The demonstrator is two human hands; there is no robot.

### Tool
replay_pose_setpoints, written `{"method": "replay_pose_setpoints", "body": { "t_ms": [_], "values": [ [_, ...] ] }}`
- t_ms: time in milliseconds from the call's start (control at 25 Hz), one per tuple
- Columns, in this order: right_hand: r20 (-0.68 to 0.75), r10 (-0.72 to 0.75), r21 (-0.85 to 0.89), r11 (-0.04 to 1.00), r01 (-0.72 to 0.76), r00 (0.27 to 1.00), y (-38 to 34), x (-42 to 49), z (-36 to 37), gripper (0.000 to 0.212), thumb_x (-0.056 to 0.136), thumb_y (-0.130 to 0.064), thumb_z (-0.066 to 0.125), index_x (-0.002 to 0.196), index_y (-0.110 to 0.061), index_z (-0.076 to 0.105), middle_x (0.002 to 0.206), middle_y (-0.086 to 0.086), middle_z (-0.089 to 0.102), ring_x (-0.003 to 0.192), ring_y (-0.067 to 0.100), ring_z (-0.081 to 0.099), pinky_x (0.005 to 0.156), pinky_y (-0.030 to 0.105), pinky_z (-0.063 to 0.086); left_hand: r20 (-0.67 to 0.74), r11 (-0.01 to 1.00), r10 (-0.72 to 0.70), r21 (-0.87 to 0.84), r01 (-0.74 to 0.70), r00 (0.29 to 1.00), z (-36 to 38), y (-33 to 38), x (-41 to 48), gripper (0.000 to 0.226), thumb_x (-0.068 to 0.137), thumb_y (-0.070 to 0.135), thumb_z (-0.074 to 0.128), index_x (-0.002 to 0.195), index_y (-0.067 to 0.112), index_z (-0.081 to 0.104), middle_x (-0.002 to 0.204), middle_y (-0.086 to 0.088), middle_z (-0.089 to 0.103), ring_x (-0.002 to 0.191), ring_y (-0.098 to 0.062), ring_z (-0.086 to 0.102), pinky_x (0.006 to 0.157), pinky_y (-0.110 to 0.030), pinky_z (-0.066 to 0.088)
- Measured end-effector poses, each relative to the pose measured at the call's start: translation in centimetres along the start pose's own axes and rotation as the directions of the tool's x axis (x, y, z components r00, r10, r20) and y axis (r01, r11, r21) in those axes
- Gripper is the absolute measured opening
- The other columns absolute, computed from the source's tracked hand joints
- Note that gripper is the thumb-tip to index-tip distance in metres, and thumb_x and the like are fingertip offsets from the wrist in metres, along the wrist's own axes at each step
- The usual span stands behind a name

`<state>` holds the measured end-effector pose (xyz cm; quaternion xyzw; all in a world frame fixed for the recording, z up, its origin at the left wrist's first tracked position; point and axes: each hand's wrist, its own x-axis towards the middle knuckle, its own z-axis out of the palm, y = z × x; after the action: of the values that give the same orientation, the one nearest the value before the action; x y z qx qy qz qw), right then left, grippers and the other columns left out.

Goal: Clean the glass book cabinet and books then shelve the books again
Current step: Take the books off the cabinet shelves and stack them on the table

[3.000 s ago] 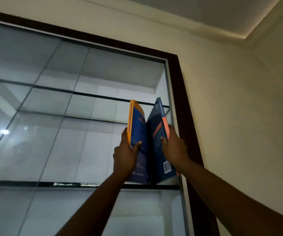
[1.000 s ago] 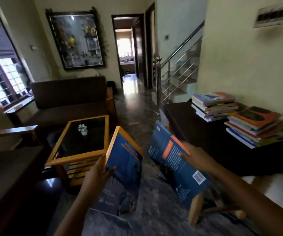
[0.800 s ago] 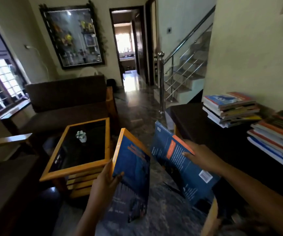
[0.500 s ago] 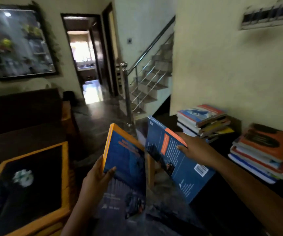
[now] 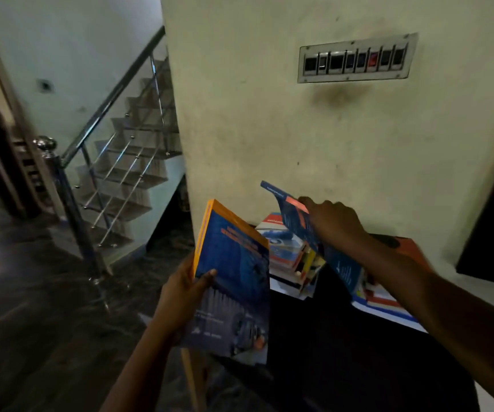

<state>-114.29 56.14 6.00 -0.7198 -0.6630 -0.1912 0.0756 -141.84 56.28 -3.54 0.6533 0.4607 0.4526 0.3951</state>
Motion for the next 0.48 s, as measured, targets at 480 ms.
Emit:
{"method": "replay_pose_setpoints", "body": {
  "t_ms": [480],
  "values": [
    [0.235,0.148,0.089,0.981,-0.172,0.961,-9.9,6.2,22.4,0.051,0.087,-0.022,0.052,0.137,-0.022,0.044,0.136,0.03,0.042,0.126,0.046,0.04,0.107,0.057,0.027,0.119,0.998,-0.008,-0.059,0.015,0.993,-4.5,-7.5,13.8,0.064,0.062,0.061,0.062,0.116,0.027,0.059,0.102,0.0,0.071,0.095,-0.021,0.067,0.089,-0.051,0.051]
  ]
}}
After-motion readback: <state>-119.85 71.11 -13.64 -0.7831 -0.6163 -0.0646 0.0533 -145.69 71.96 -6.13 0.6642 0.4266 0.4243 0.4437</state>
